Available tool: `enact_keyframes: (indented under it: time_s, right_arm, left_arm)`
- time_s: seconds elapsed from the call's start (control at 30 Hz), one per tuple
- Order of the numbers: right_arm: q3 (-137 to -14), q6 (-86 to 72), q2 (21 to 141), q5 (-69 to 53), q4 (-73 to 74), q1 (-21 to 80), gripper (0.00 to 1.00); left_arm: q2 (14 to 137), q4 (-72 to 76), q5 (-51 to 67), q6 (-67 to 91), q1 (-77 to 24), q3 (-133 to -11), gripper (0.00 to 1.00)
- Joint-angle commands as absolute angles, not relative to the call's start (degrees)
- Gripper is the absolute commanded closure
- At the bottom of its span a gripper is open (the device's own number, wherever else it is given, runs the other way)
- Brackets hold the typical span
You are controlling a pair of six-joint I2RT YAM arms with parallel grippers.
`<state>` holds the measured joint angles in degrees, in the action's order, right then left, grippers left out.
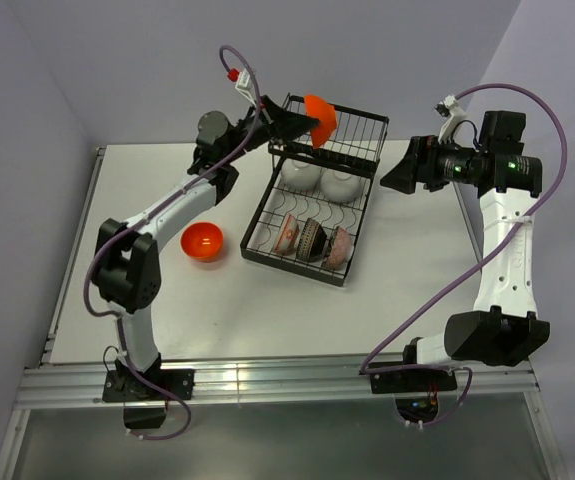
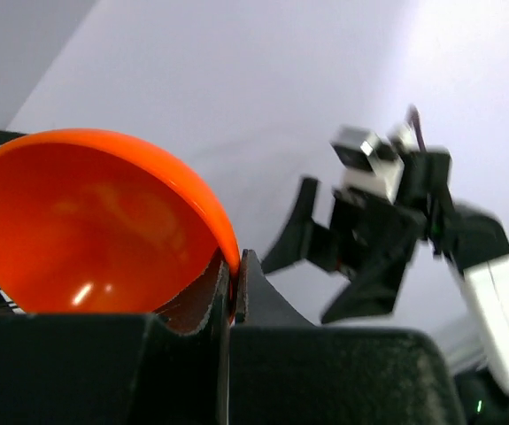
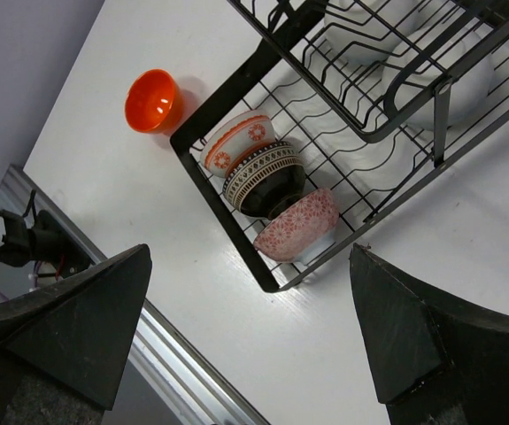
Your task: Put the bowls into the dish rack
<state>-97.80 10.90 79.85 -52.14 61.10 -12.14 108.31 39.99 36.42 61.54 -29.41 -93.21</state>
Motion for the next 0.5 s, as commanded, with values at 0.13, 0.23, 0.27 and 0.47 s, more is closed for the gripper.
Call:
enact_keyframes:
  time_s: [0.13, 0.23, 0.27, 0.47]
  right_arm:
    - [-100.37, 10.90, 80.07, -51.94, 60.47, -12.22, 0.00]
    - [-99.94, 10.64, 80.07, -51.86, 60.12, -12.22, 0.00]
    - [-99.84, 10.63, 80.07, -51.68, 60.03, -12.22, 0.00]
    - [-99.40, 10.55, 80.16, -51.68, 59.77, -12.22, 0.00]
  left_arm:
    - [113.03, 51.41, 24.63, 79.62, -26.72, -98.62, 1.00]
    - [113.29, 51.16, 21.72, 83.57, -25.49, -96.17, 1.00]
    - [113.12, 51.15, 21.27, 84.63, -25.23, -95.28, 1.00]
    - [111.45, 53.17, 20.83, 88.59, -25.05, -88.25, 1.00]
